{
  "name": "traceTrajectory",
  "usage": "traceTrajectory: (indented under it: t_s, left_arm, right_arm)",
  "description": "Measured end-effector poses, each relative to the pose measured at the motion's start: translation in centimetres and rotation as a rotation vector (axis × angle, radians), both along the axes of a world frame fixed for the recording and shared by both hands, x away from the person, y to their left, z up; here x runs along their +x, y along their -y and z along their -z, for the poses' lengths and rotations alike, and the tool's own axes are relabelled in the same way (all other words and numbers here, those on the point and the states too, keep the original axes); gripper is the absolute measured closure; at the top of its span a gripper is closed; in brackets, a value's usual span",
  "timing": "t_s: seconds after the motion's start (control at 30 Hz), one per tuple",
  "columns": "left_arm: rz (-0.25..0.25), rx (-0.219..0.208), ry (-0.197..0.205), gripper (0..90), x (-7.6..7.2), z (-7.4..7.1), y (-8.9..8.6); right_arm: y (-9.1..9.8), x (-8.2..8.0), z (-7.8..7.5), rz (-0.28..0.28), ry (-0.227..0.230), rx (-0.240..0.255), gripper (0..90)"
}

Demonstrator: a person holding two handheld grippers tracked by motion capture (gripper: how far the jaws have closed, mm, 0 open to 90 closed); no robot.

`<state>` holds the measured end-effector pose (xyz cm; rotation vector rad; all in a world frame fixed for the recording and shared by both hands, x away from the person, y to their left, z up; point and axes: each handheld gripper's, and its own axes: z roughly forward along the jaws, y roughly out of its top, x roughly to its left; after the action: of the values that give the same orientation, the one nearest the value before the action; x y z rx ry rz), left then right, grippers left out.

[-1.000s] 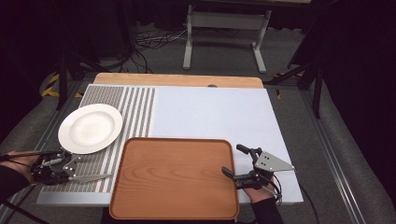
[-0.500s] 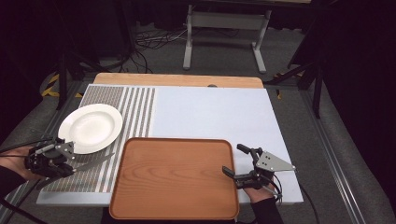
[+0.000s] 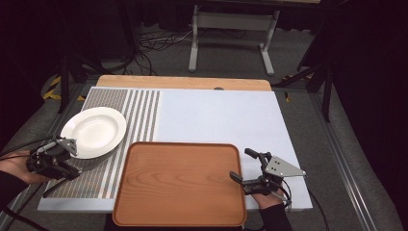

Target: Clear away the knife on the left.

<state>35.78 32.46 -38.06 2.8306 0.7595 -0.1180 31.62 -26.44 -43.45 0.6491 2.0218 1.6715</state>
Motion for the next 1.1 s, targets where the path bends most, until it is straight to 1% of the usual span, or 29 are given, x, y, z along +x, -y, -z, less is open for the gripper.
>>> traceTrajectory:
  t_s: [0.03, 0.07, 0.13, 0.27, 0.33, 0.4, 0.5, 0.57, 0.67, 0.7, 0.73, 0.77, 0.8, 0.9, 0.93, 0.97, 1.03, 1.1]
  left_arm:
    - [0.000, 0.000, 0.000, 80.4, 0.0, 0.0, 0.0]
    - [0.001, -0.010, -0.005, 80.4, 0.1, 0.1, 0.2]
    - [-0.022, -0.020, -0.021, 80.4, 0.1, 0.2, 0.6]
    - [-0.037, -0.027, -0.043, 80.4, 0.2, 0.1, 1.3]
    - [-0.037, -0.032, -0.040, 80.4, 0.2, 0.1, 1.6]
    - [-0.052, -0.032, -0.055, 80.4, 0.1, -0.2, 2.1]
    - [-0.075, -0.052, -0.061, 80.4, 0.0, -0.4, 2.7]
    - [-0.102, -0.068, -0.073, 80.4, 0.0, -0.6, 3.1]
    - [-0.121, -0.083, -0.081, 80.4, -0.1, -0.9, 3.8]
    - [-0.107, -0.089, -0.080, 80.4, -0.1, -0.9, 4.2]
    - [-0.108, -0.091, -0.079, 80.4, -0.2, -1.0, 4.5]
    - [-0.125, -0.087, -0.084, 80.4, -0.2, -1.1, 4.7]
    - [-0.122, -0.089, -0.079, 80.4, -0.2, -1.1, 4.9]
    - [-0.137, -0.109, -0.086, 80.4, -0.2, -1.2, 5.7]
    - [-0.149, -0.114, -0.090, 80.4, -0.3, -1.2, 5.9]
    - [-0.148, -0.130, -0.089, 80.4, -0.3, -1.2, 6.2]
    - [-0.168, -0.137, -0.102, 80.4, -0.4, -1.2, 6.7]
    - [-0.168, -0.144, -0.090, 80.4, -0.3, -1.2, 7.2]
  right_arm:
    - [0.0, 0.0, 0.0, 0.000, 0.000, 0.000, 5.7]
    - [0.0, 0.0, 0.0, 0.001, 0.000, 0.000, 5.7]
    - [0.0, 0.0, 0.0, -0.002, -0.002, 0.000, 5.7]
    - [-0.1, 0.0, 0.0, -0.005, 0.000, -0.003, 5.6]
    - [-0.1, 0.0, 0.0, -0.005, 0.001, -0.001, 5.7]
    - [-0.1, 0.0, 0.0, -0.004, 0.000, 0.000, 5.7]
    - [0.0, 0.0, 0.0, -0.007, 0.002, 0.003, 5.6]
    - [0.0, -0.1, 0.0, -0.005, 0.005, 0.003, 5.6]
    - [0.0, -0.1, -0.1, -0.007, 0.007, 0.004, 5.6]
    - [0.0, -0.1, -0.1, -0.007, 0.008, 0.004, 5.6]
    - [0.0, -0.1, -0.1, -0.007, 0.008, 0.005, 5.6]
    - [0.0, -0.1, -0.1, -0.008, 0.009, 0.005, 5.6]
    - [0.0, -0.1, -0.1, -0.009, 0.011, 0.005, 5.6]
    - [0.1, -0.1, -0.1, -0.011, 0.010, 0.002, 5.6]
    - [0.1, -0.1, -0.1, -0.011, 0.010, 0.003, 5.6]
    - [0.1, -0.1, -0.1, -0.011, 0.010, 0.004, 5.6]
    - [0.2, -0.1, -0.2, -0.010, 0.011, 0.005, 5.6]
    - [0.2, -0.1, -0.2, -0.010, 0.014, 0.005, 5.6]
